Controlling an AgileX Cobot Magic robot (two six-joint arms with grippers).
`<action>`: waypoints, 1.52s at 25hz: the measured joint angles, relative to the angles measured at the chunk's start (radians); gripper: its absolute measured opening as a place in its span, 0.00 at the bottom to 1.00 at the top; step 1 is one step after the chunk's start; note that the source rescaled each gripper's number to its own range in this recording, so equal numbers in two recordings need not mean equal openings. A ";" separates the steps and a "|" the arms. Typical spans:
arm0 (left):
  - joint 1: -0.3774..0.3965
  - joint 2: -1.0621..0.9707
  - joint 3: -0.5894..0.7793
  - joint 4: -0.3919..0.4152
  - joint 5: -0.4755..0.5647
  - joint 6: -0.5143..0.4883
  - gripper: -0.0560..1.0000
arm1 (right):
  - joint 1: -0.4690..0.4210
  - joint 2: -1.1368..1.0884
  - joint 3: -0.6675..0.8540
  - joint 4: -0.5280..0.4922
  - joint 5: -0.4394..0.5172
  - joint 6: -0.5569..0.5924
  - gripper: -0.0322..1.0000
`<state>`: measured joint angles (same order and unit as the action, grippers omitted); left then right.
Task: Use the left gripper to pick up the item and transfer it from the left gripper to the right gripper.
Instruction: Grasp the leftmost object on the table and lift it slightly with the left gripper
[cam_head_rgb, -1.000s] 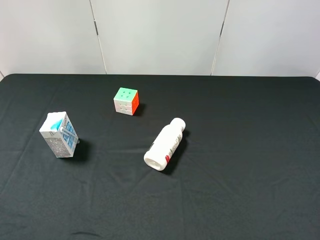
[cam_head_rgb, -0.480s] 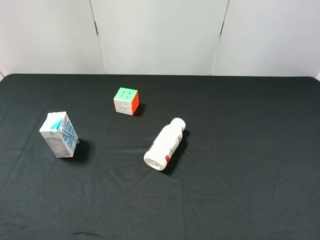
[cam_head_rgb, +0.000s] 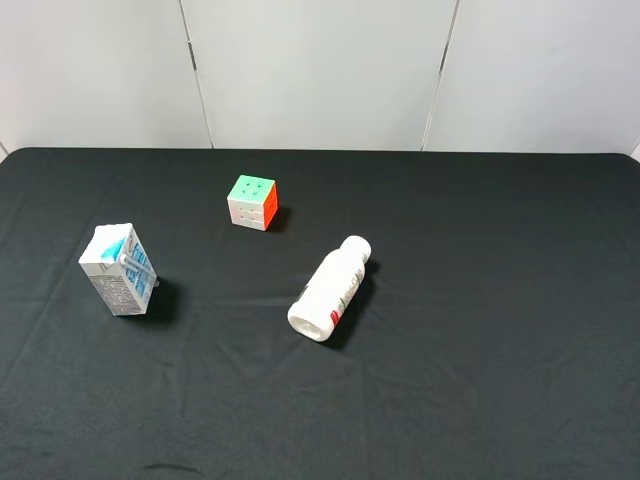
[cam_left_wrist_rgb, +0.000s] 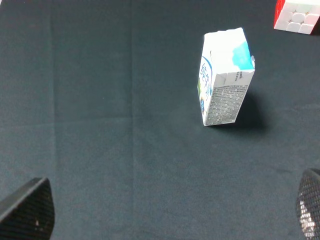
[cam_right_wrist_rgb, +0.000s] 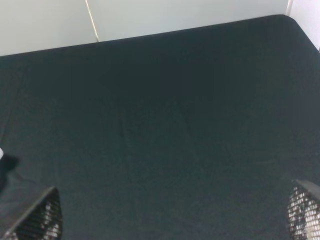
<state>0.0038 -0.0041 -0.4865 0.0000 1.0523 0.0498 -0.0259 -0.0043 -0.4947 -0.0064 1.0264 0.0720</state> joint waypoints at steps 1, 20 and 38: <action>0.000 0.000 0.000 0.000 0.000 0.000 1.00 | 0.000 0.000 0.000 0.000 0.000 0.000 1.00; 0.000 0.312 -0.186 0.000 0.009 0.000 1.00 | 0.000 0.000 0.000 0.000 -0.002 0.000 1.00; 0.000 0.874 -0.323 -0.047 -0.031 -0.004 1.00 | 0.000 0.000 0.000 0.000 -0.002 0.000 1.00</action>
<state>0.0038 0.8703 -0.8093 -0.0467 1.0211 0.0457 -0.0259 -0.0043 -0.4947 -0.0064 1.0244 0.0720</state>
